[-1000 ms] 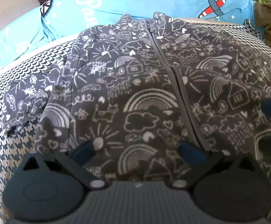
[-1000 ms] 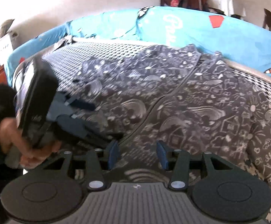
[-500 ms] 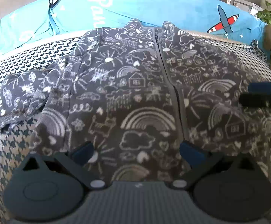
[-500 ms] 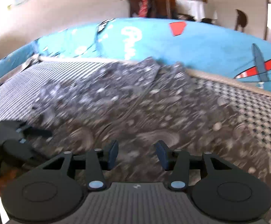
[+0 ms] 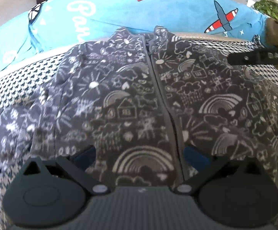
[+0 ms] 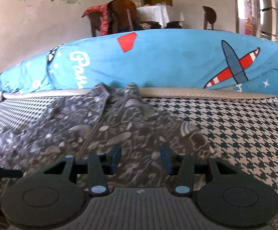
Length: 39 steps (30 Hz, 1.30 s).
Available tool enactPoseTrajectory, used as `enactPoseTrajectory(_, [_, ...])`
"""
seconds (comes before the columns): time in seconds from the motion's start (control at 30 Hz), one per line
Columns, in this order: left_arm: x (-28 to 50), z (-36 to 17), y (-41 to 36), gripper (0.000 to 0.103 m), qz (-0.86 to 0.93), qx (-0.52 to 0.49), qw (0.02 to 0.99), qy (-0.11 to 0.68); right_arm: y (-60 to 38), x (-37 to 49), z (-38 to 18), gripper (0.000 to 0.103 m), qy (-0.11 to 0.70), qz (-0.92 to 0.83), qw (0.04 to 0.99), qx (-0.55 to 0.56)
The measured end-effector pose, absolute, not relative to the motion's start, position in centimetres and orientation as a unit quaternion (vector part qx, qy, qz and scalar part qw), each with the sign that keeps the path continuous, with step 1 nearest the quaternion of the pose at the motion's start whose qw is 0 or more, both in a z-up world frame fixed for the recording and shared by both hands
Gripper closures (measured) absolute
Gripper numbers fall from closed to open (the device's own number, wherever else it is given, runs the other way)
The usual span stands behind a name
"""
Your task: Fold clothes
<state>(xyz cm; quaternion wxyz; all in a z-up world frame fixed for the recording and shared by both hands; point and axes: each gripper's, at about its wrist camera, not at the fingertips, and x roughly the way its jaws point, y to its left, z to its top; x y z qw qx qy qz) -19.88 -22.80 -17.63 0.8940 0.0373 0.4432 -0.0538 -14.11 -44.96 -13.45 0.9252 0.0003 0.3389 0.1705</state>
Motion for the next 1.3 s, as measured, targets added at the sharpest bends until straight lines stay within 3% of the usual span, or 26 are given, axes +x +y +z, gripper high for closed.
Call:
enactPoseTrajectory(0.57, [-17.2,-19.2,-23.1,0.000,-0.075,0.038,0.889,0.450,-46.5,-7.4,-15.2,0.057,0.333,0.129,0.933,0.030])
enactPoseTrajectory(0.8, [-17.3,-19.5,-23.1,0.000,-0.082,0.038,0.889,0.449,-45.8,-5.7,-16.0,0.045,0.332,0.137,0.933,0.016])
enactPoseTrajectory(1.07, [-17.3,-19.6,-23.0,0.000,-0.087,0.037,0.890,0.446,-44.9,-4.6,-17.1,0.043,0.341,0.144,0.929,-0.003])
enactPoseTrajectory(1.13, [-17.3,-19.7,-23.1,0.000,-0.086,0.039,0.890,0.445,-44.8,-4.4,-17.4,0.046,0.343,0.145,0.928,-0.005])
enactPoseTrajectory(1.2, [-17.3,-19.7,-23.2,0.000,-0.086,0.039,0.890,0.445,-44.6,-4.2,-17.6,0.061,0.345,0.147,0.927,-0.008])
enactPoseTrajectory(1.3, [-17.4,-19.7,-23.2,0.000,-0.085,0.040,0.891,0.445,-44.3,-4.0,-18.0,0.074,0.348,0.149,0.926,-0.012])
